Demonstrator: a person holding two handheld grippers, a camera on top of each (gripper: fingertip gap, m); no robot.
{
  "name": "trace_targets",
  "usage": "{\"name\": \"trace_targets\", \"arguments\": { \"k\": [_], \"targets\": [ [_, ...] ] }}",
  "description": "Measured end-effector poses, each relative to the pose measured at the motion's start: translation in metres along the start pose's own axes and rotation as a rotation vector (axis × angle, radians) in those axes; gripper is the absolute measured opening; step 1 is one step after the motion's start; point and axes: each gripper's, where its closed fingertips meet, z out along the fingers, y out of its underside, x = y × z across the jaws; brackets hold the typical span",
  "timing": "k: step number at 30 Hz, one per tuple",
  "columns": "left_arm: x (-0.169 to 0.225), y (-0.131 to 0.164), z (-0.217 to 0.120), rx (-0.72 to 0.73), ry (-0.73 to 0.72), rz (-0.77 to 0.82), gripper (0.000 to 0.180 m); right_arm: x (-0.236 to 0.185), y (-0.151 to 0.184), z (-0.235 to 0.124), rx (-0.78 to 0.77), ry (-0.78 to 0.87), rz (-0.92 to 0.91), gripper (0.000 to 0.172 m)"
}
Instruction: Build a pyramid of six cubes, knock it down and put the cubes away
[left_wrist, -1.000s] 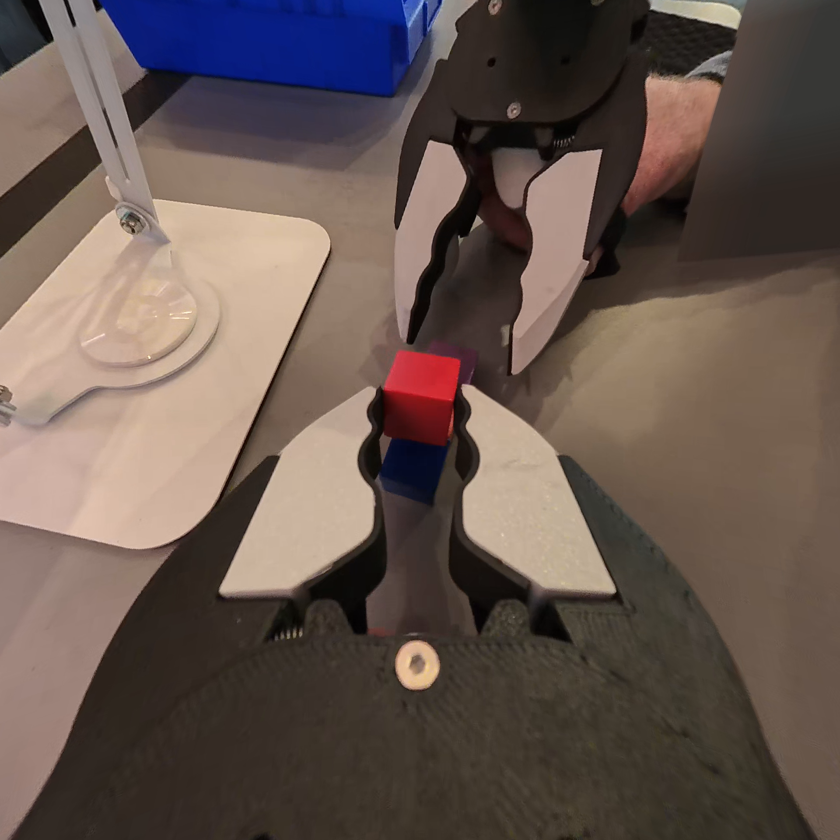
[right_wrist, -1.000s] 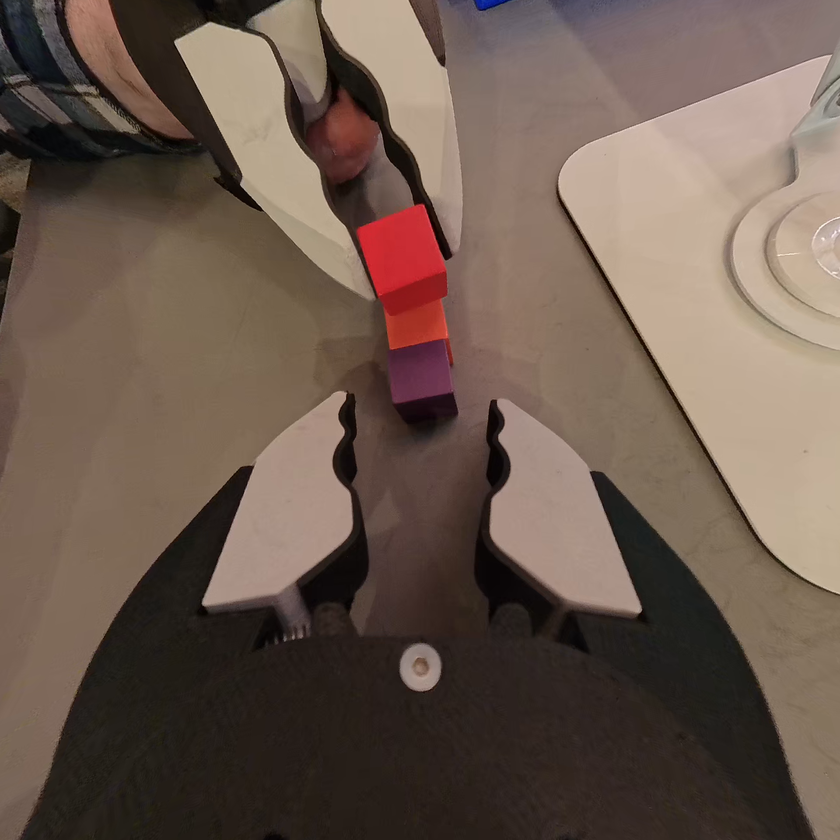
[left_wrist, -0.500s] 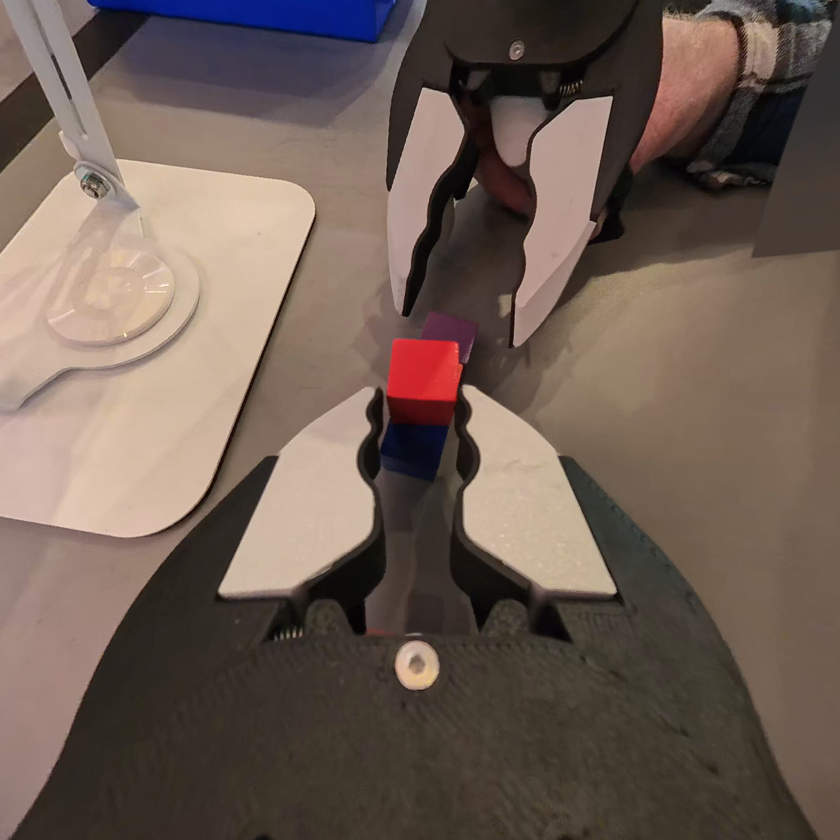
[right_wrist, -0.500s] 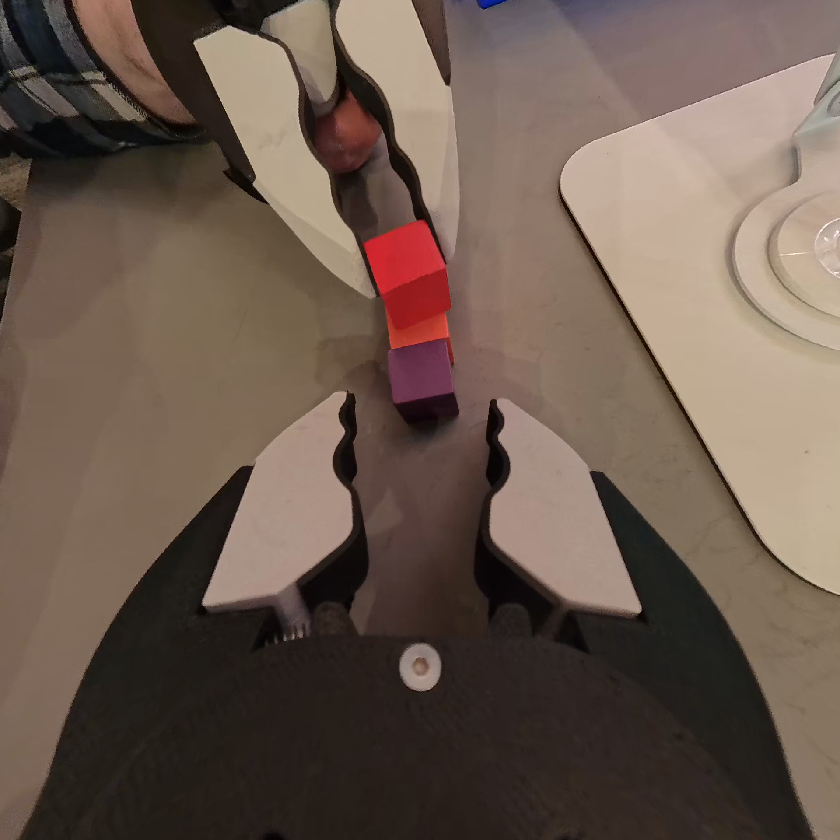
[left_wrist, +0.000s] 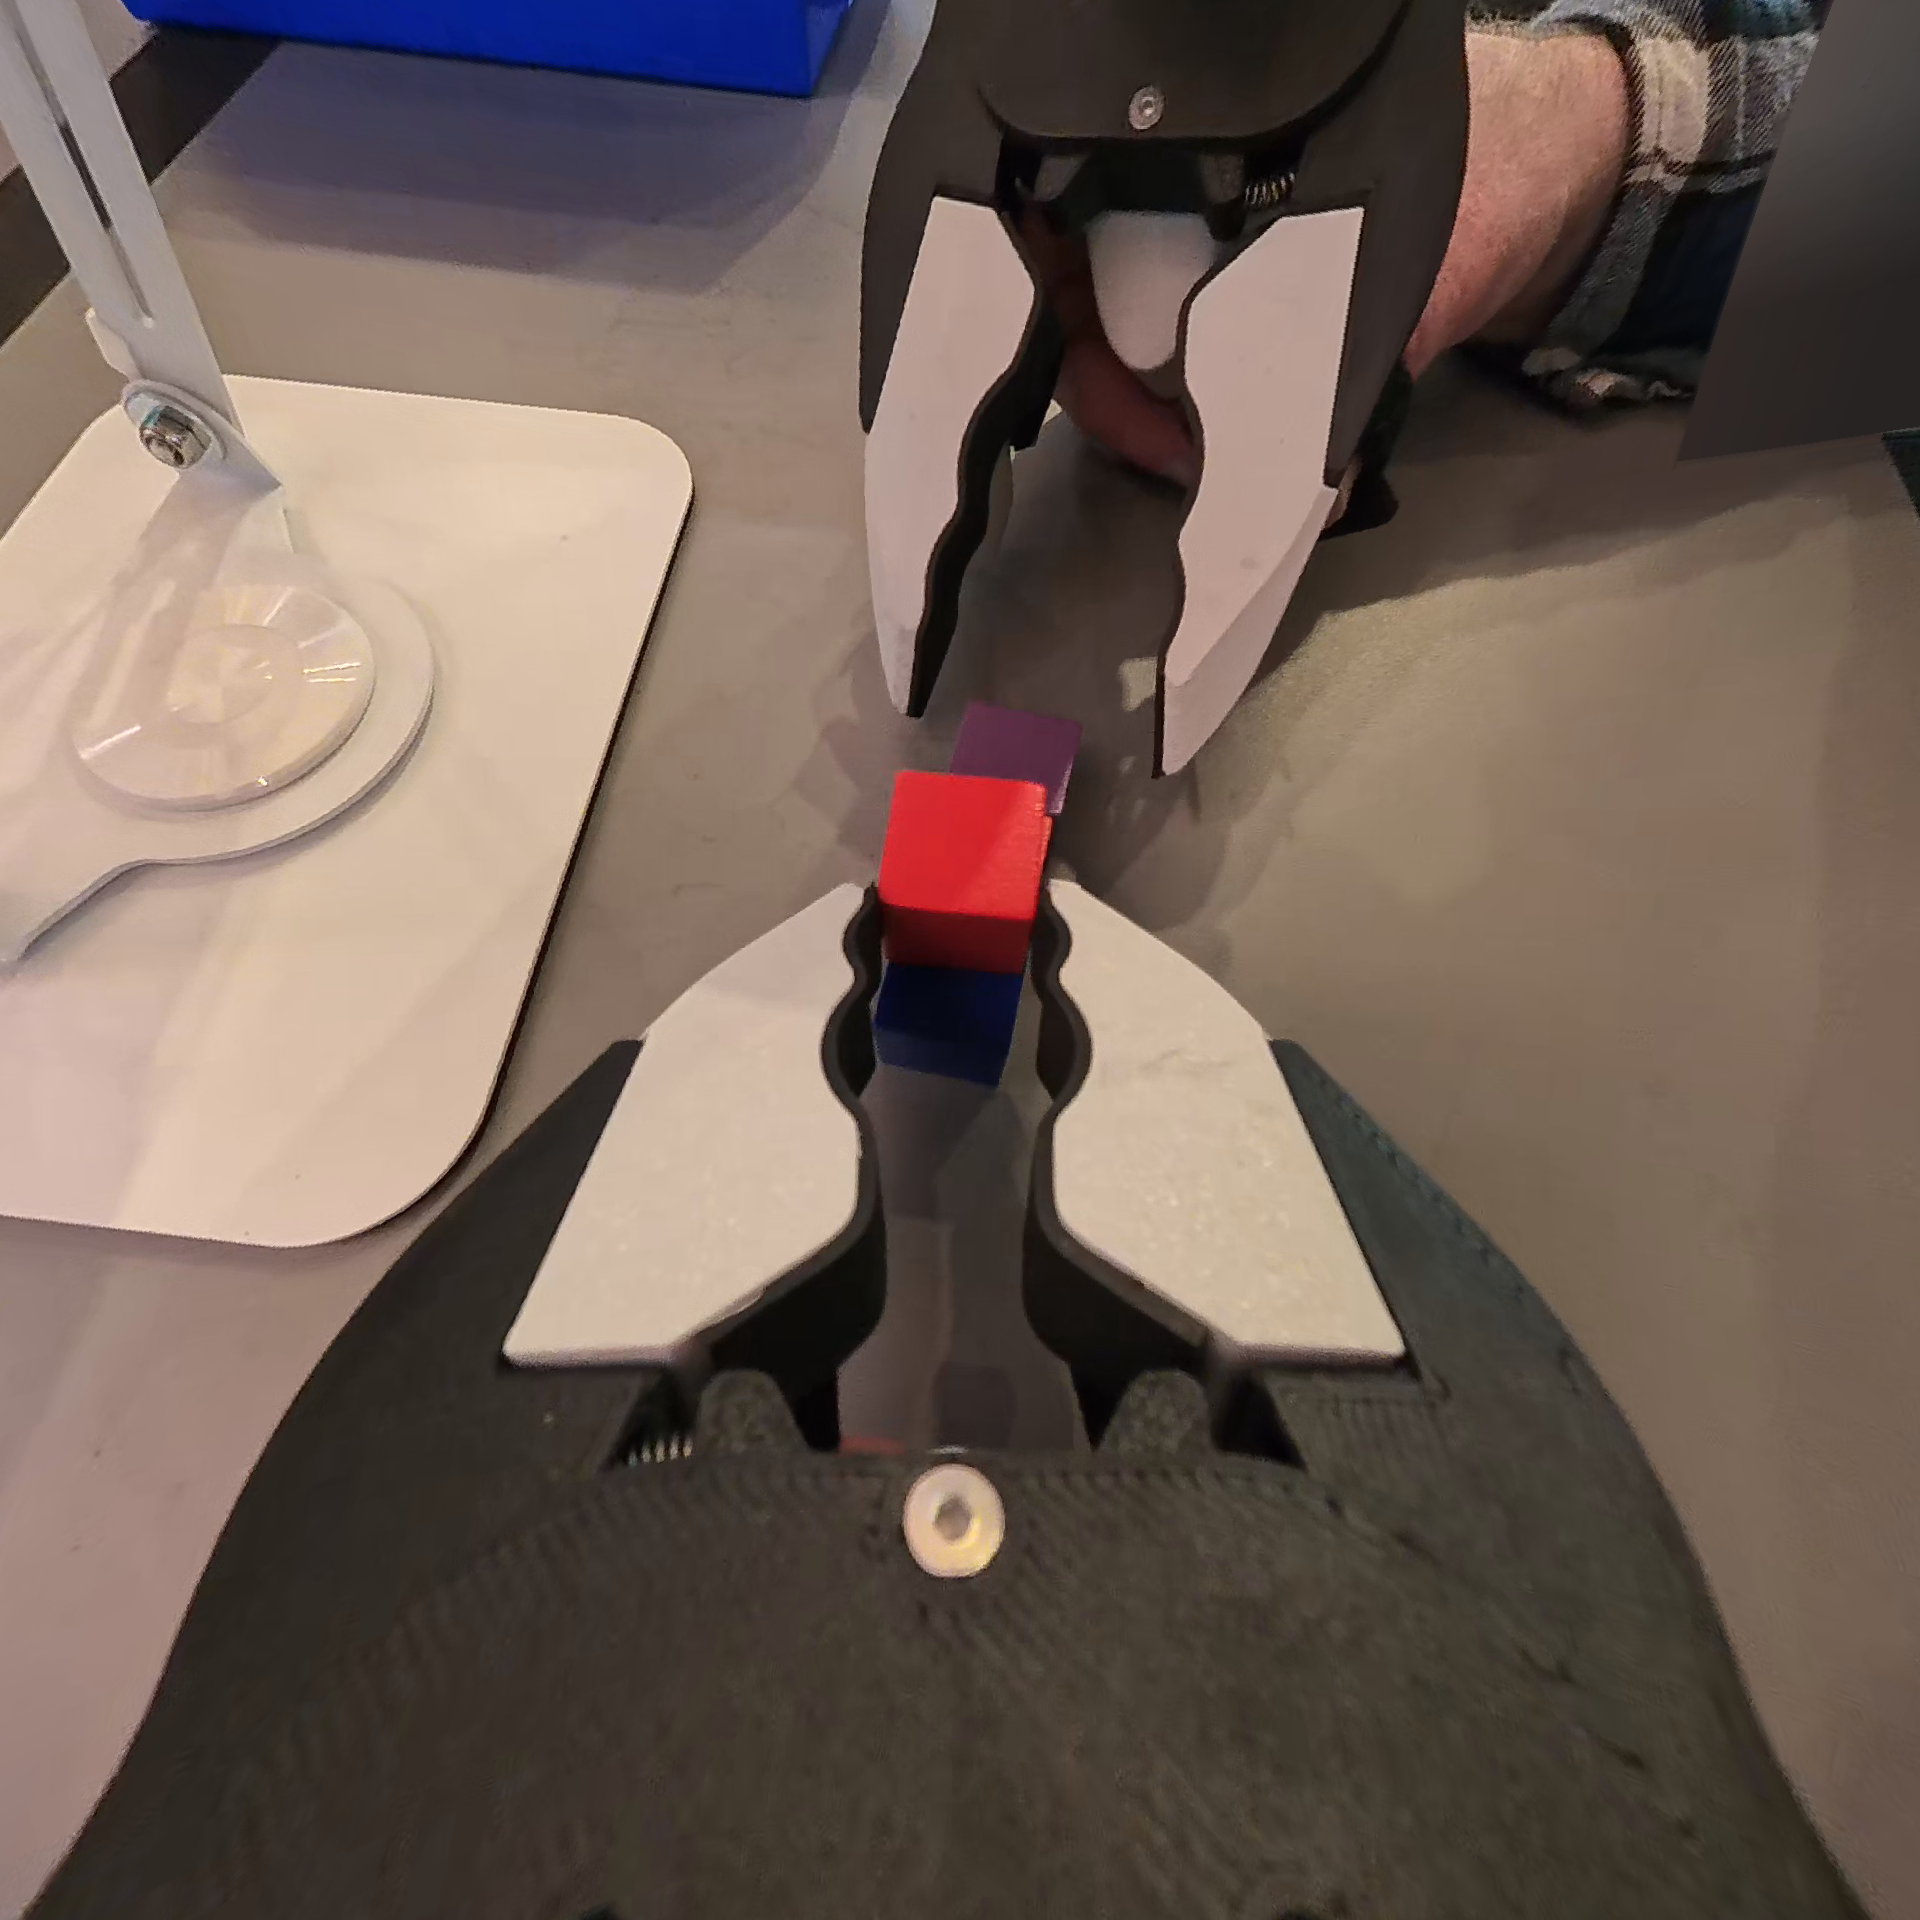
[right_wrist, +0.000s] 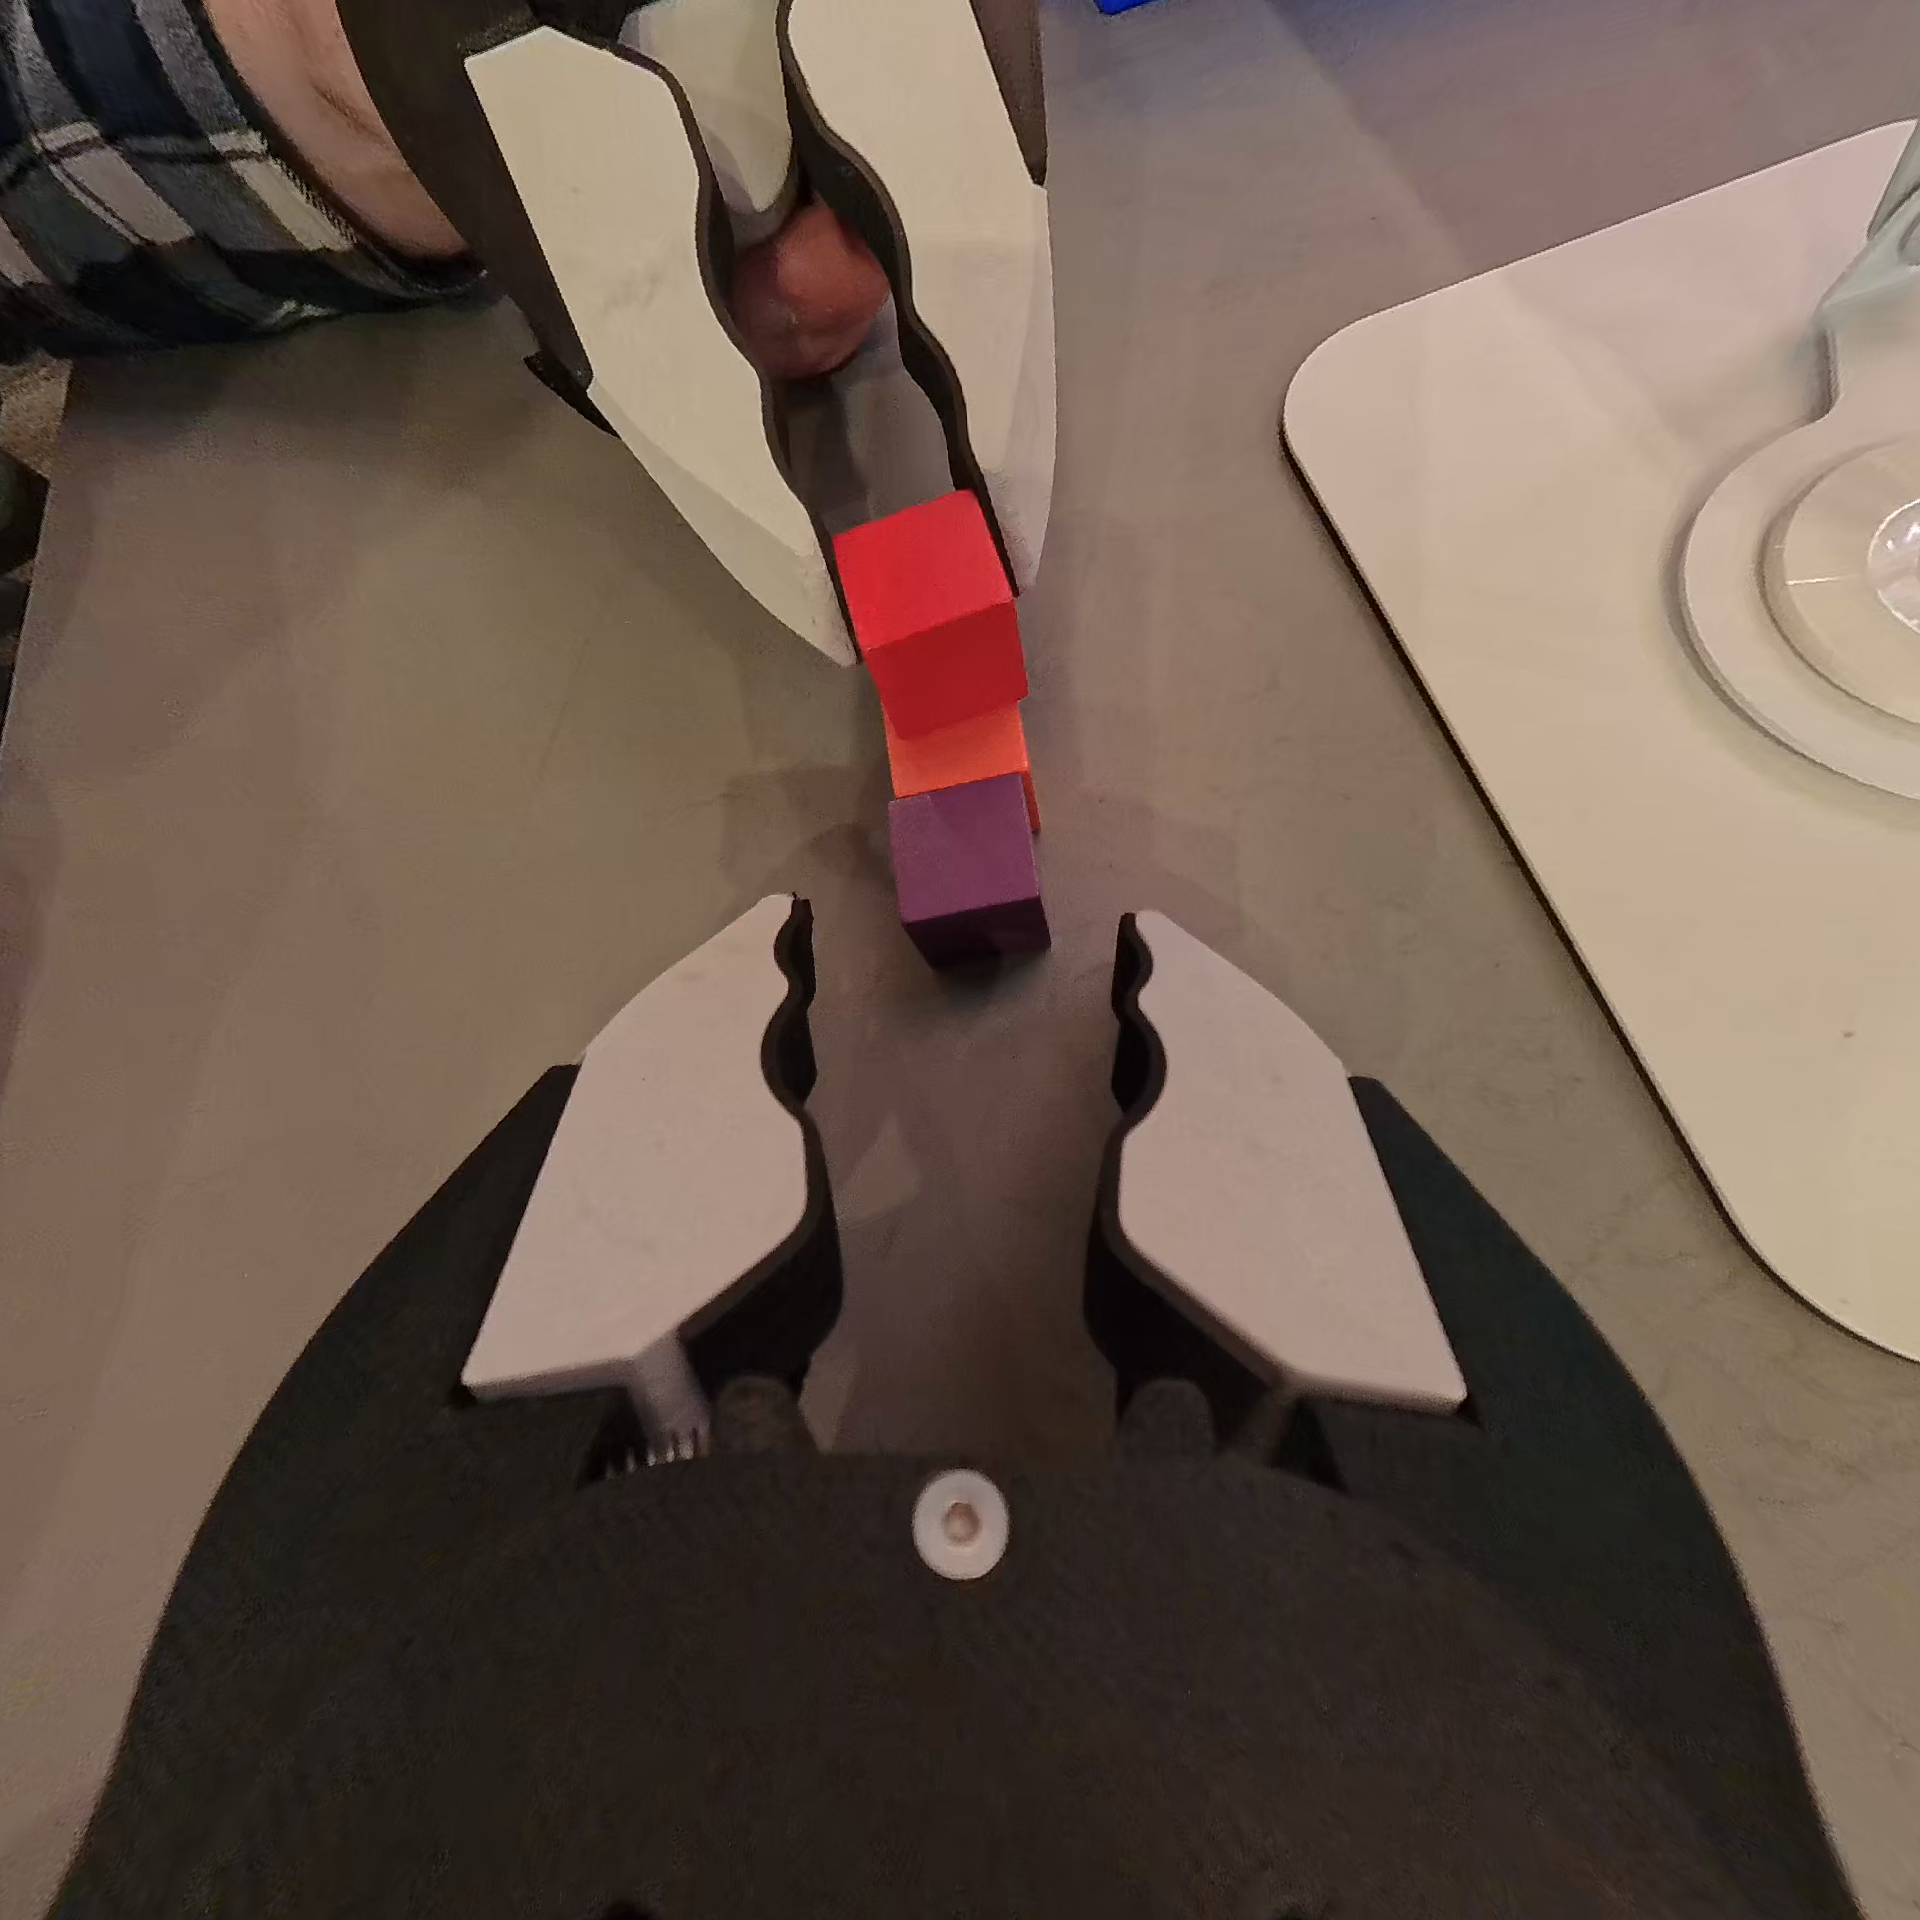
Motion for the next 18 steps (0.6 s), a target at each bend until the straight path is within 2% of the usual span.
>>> {"name": "trace_targets", "arguments": {
  "k": [7, 14, 18],
  "targets": [
    [0.002, 0.003, 0.001, -0.02, 0.023, 0.012, 0.027, 0.0, 0.0, 0.0, -0.002, -0.002, 0.0, 0.056],
    [0.0, 0.004, -0.001, -0.022, 0.025, -0.003, 0.048, 0.0, 0.0, -0.001, 0.001, -0.003, 0.0, 0.056],
    [-0.001, -0.005, -0.036, -0.005, -0.039, 0.034, 0.052, -0.001, 0.0, -0.002, 0.003, -0.004, 0.003, 0.056]
  ]
}}
